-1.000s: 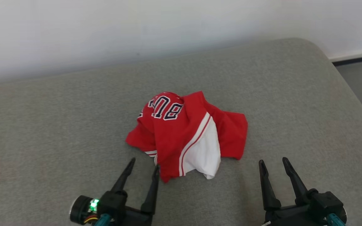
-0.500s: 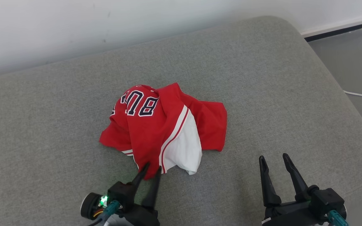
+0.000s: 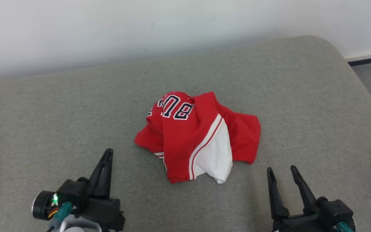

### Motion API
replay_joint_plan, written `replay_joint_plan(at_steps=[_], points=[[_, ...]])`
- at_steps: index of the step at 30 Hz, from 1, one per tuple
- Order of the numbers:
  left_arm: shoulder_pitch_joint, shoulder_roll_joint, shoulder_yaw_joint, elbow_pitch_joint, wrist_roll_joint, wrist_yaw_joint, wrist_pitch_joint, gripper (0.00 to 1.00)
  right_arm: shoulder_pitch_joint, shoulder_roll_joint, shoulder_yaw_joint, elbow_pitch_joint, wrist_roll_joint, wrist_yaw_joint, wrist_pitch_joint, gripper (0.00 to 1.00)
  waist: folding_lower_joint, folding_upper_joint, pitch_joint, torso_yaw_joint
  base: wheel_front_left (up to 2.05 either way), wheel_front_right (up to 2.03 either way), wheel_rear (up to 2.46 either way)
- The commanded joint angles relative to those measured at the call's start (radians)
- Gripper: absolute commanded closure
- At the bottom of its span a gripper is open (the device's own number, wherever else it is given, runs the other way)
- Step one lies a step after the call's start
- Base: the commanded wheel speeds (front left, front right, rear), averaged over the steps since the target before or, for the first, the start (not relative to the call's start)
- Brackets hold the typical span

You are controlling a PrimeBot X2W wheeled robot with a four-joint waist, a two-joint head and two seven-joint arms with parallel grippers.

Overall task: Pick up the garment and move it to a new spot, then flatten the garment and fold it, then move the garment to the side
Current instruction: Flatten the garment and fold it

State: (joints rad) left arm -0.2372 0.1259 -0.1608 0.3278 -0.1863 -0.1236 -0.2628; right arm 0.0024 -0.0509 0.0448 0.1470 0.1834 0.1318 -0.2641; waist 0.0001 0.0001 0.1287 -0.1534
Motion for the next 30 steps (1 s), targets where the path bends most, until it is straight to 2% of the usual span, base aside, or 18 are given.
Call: replay_joint_plan(at_steps=[1,9,10,11,12,22,30], points=[[0.026,0.005,0.007,-0.014,-0.001,-0.004,-0.003,1.0,0.01,0.001,0.005,0.005,0.006,-0.002,-0.001,0.0,-0.0001,-0.0001,-0.03,0.046,0.0,0.0,0.0],[0.052,-0.012,-0.005,-0.028,-0.002,-0.008,-0.003,1.0,0.003,0.001,0.016,0.01,0.008,-0.002,-0.001,0.0,-0.0001,-0.0001,-0.033,0.042,0.0,0.0,0.0],[0.052,-0.017,-0.004,-0.03,-0.001,-0.006,-0.003,0.73,0.003,0.001,0.014,0.01,0.006,-0.002,-0.001,0.0,-0.0001,-0.0001,-0.032,0.037,0.0,0.0,0.0],[0.052,-0.021,-0.004,-0.031,-0.003,-0.005,-0.003,0.12,0.003,0.001,0.011,0.009,0.005,-0.002,-0.001,0.0,-0.0001,-0.0001,-0.031,0.033,0.0,0.0,0.0],[0.051,-0.024,-0.007,-0.031,-0.004,-0.005,-0.003,0.0,0.004,0.001,0.009,0.009,0.003,-0.002,-0.001,0.0,-0.0001,-0.0001,-0.03,0.027,0.0,0.0,0.0],[0.02,-0.037,-0.138,0.04,-0.028,-0.006,-0.003,0.0,-0.017,0.001,0.017,0.006,0.003,-0.002,0.0,0.0,-0.0001,-0.0001,-0.006,-0.06,0.0,0.0,0.0],[-0.052,-0.025,-0.233,0.183,-0.058,-0.005,-0.003,0.0,-0.025,0.001,0.01,0.001,0.008,-0.002,0.0,0.0,-0.0001,-0.0001,0.032,-0.138,0.0,0.0,0.0]])
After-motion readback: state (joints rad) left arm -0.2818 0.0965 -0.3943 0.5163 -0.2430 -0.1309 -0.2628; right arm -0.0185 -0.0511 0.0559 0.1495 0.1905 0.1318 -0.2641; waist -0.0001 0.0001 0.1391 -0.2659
